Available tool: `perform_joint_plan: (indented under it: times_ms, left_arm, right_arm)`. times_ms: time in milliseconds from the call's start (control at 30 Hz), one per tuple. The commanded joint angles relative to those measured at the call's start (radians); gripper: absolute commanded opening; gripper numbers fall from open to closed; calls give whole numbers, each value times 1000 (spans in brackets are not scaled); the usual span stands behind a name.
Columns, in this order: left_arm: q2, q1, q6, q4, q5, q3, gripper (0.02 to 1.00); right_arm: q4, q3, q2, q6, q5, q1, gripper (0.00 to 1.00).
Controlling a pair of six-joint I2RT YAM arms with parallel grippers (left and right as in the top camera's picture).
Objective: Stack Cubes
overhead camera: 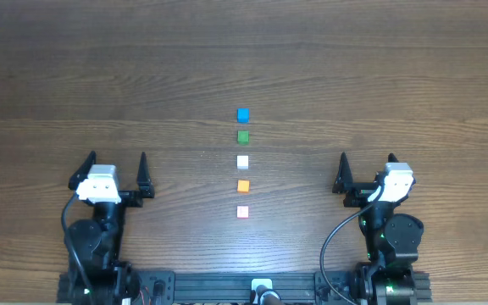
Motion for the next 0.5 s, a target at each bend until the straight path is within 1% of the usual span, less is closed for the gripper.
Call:
perform_joint_plan:
  times_ms: [33, 100, 167, 200, 300, 367, 433, 467, 500]
  left_arm:
    - [17, 4, -220, 26, 67, -8, 1000]
    - [55, -6, -254, 30, 97, 10, 998]
    - [110, -30, -271, 23, 156, 54, 998]
    - [190, -59, -270, 8, 242, 127, 998]
    - [334, -113, -271, -69, 359, 285, 998]
    - [430, -164, -271, -111, 415, 386, 996]
    - [533, -246, -274, -171, 428, 499, 998]
    - [630, -344, -274, -215, 422, 603, 998]
    - [679, -399, -274, -234, 409, 655, 998]
  right_arm:
    - [0, -6, -11, 5, -8, -5, 993]
    - [0, -6, -11, 5, -8, -5, 993]
    - [0, -6, -11, 5, -8, -5, 991]
    - [0, -6, -11, 5, -8, -5, 991]
    - [0, -6, -11, 5, -8, -5, 991]
    - [0, -6, -11, 5, -8, -5, 991]
    - [0, -6, -11, 5, -8, -5, 991]
    - [0, -6, -11, 5, -8, -5, 991]
    - [0, -6, -11, 5, -8, -5, 993]
